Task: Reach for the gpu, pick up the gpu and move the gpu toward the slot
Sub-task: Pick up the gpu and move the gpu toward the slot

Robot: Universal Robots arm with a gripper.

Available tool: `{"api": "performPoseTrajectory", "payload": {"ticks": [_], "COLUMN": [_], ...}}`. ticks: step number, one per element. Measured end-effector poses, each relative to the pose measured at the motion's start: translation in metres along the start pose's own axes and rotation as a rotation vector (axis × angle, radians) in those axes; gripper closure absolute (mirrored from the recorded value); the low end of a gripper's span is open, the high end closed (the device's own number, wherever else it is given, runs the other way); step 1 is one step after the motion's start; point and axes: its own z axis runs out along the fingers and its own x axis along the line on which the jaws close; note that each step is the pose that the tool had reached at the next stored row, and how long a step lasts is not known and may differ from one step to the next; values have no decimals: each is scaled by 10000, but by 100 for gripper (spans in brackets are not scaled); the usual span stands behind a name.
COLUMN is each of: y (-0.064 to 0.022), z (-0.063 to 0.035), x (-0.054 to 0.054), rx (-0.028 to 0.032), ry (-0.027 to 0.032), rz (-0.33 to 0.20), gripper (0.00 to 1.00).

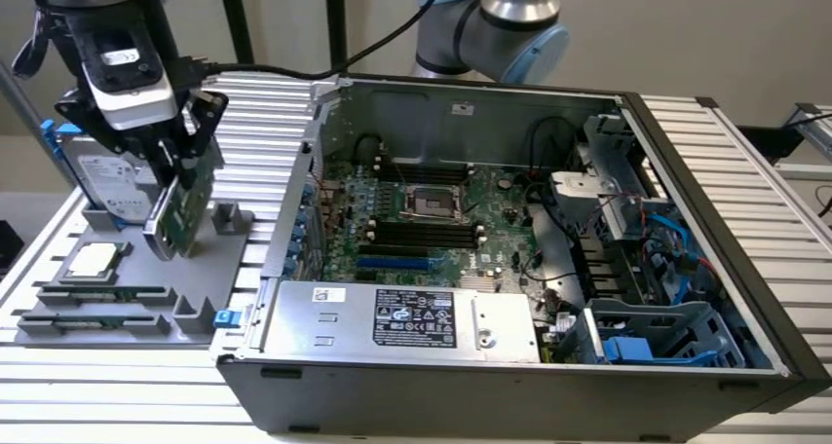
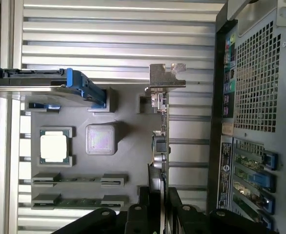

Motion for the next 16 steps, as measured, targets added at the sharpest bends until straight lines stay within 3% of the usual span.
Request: {"api": "performPoseTrajectory", "payload": {"ticks": [4, 12, 16], "y": [-4, -16, -21], "z": [-180, -543, -602], "x": [-104, -426, -592], "rx": [0, -1, -5], "ry": [13, 77, 94], "rz": [0, -2, -2], "gripper": [74, 74, 74]}}
